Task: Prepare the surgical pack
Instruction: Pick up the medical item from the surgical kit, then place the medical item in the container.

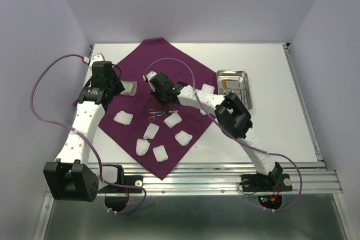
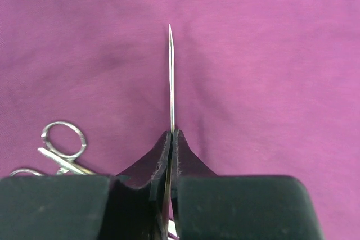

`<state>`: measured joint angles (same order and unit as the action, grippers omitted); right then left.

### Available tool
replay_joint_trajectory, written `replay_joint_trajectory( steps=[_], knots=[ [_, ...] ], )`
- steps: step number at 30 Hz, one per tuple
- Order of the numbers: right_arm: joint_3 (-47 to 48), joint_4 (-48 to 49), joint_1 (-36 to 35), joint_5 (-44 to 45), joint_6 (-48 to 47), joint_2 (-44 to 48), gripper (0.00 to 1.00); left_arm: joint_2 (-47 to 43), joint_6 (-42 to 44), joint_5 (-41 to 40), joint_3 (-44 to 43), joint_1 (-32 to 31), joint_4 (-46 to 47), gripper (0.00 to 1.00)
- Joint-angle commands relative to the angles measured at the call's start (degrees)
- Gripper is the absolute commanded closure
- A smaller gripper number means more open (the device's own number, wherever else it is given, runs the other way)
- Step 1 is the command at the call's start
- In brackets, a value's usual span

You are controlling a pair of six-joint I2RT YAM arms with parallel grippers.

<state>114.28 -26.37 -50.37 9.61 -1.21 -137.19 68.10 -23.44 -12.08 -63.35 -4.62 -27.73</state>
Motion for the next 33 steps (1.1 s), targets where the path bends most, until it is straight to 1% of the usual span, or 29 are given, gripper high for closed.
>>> replay_joint_trajectory(
  steps=[1, 5, 8, 10, 11, 12, 13, 15, 16, 18, 19, 20, 22, 23, 27, 33],
  knots=[
    [-0.9, 4.8, -0.3, 6.9, 0.9, 8.6, 0.98, -1.7, 0.2, -0.8, -1.5, 0.4, 0.6, 0.51],
    [-3.3, 6.1, 0.9, 10.5, 0.9, 12.4, 0.99, -1.6, 0.2, -0.5, -1.2, 0.4, 0.8, 0.51],
    [-4.9, 6.2, 3.3, 12.6, 3.4, 15.7, 0.98, -1.6, 0.2, -0.2, -1.1, 0.4, 1.1, 0.51],
    [-7.9, 6.2, 5.9, 13.7, 5.1, 17.8, 0.98, -1.6, 0.2, -0.1, -1.2, 0.4, 1.2, 0.51],
    [-9.4, 6.4, 6.9, 13.9, 5.8, 20.4, 0.98, -1.6, 0.3, -0.1, -1.2, 0.4, 1.3, 0.51],
    [-12.9, 6.9, 9.2, 13.9, 7.1, 21.9, 0.98, -1.6, 0.5, -0.1, -1.2, 0.4, 1.3, 0.51],
    [-14.9, 7.5, 10.5, 13.9, 7.8, 25.0, 0.98, -1.6, 0.5, -0.1, -1.2, 0.4, 1.3, 0.51],
    [-19.5, 8.2, 13.3, 13.6, 9.6, 28.4, 0.98, -1.5, 0.6, -0.1, -1.2, 0.4, 1.4, 0.51],
    [-24.2, 8.5, 16.3, 13.5, 10.3, 30.0, 0.98, -1.5, 0.7, 0.0, -1.3, 0.4, 1.5, 0.51],
    [-28.8, 9.2, 19.4, 12.7, 11.7, 34.6, 0.98, -1.2, 0.8, 0.2, -1.2, 0.4, 1.9, 0.51],
    [-32.9, 9.3, 21.0, 12.5, 11.9, 36.1, 0.98, -1.1, 0.8, 0.4, -1.2, 0.4, 1.9, 0.51],
    [-34.8, 9.5, 23.8, 12.4, 12.3, 37.4, 0.98, -1.0, 0.8, 0.6, -1.3, 0.4, 2.1, 0.51],
    [-38.2, 9.6, 26.4, 12.2, 12.6, 40.9, 0.98, -0.6, 0.9, 0.9, -1.3, 0.4, 2.2, 0.51],
    [-41.2, 9.6, 28.6, 12.2, 12.7, 41.7, 0.98, -0.3, 0.9, 1.1, -1.5, 0.4, 2.3, 0.51],
    [-47.4, 9.8, 32.9, 12.8, 12.5, 44.5, 0.97, 0.0, 0.7, 1.4, -1.7, 0.4, 2.6, 0.51],
    [-52.3, 10.7, 35.3, 14.4, 11.7, 43.2, 0.95, 0.3, 0.8, 1.6, -1.9, 0.4, 2.6, 0.51]
  ],
)
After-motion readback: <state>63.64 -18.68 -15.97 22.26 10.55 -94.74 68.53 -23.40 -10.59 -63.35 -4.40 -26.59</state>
